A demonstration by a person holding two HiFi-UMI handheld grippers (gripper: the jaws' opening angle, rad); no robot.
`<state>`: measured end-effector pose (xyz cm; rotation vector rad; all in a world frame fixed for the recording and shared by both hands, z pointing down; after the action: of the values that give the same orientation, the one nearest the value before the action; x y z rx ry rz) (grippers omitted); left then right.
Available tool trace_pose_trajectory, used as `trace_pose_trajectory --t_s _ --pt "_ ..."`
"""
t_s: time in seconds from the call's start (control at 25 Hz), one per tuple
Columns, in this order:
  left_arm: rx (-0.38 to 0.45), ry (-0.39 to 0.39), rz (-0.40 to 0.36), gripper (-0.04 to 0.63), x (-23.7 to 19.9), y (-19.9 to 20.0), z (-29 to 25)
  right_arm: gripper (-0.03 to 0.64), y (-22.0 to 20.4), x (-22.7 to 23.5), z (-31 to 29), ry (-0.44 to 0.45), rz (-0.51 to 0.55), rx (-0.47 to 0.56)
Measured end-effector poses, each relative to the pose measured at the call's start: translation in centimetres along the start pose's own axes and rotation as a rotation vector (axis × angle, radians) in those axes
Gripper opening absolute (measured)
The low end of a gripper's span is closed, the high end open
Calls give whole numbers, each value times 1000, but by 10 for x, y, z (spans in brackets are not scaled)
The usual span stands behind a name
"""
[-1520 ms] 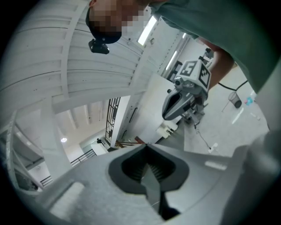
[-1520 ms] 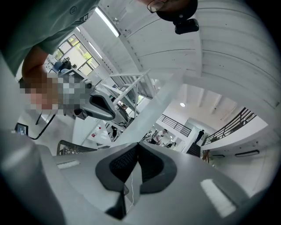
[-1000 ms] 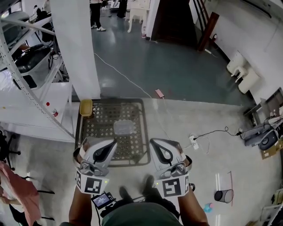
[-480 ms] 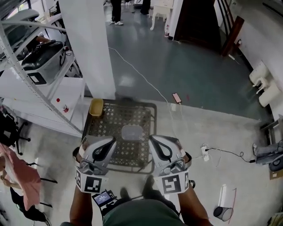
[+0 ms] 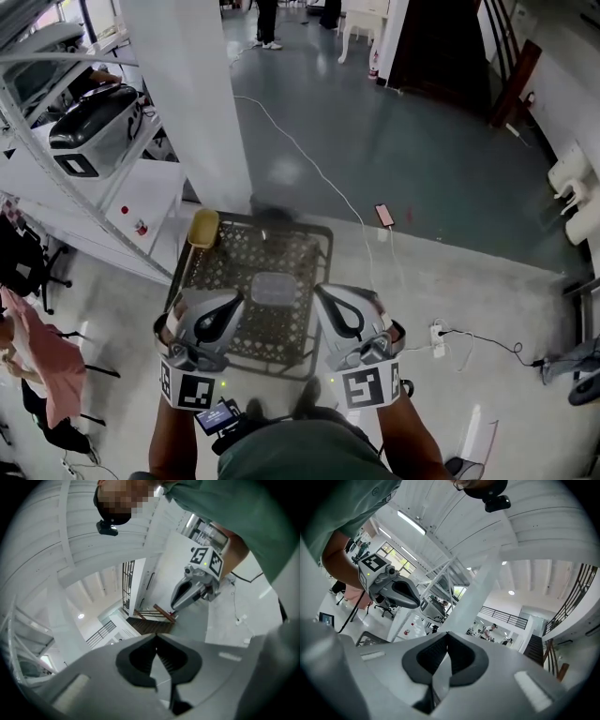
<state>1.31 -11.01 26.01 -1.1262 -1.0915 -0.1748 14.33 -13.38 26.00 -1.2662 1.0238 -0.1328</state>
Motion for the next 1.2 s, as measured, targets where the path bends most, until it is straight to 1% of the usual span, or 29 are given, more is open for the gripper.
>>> trace_pose_trajectory --t_s 0.24,0.52,0.76,1.0,1.2 --pt "-42 12 -21 3 1 7 -13 8 -15 16 0 14 -28 35" --pt "-72 3 -12 3 6 -6 -15 8 -32 12 -12 37 -68 16" --pt "-63 2 19 3 -2 -36 -12 8 -38 -3 -40 58 -81 -23" --pt "-6 0 56 3 -22 -66 -20 8 -42 -6 -73 56 -89 -82" --pt "6 -15 86 3 -34 -96 -25 8 -53 -12 -105 54 -100 -126"
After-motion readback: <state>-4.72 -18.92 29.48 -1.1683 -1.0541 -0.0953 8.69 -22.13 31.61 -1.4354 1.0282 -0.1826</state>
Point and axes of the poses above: the fingertips, and each gripper's own axes: z backward along the fingers, x to its right, y out of its top, the point moved 3 cm from there along z, backward along the fingers, and after that the axes turned 2 degrees about y, right-handed, at the moved point
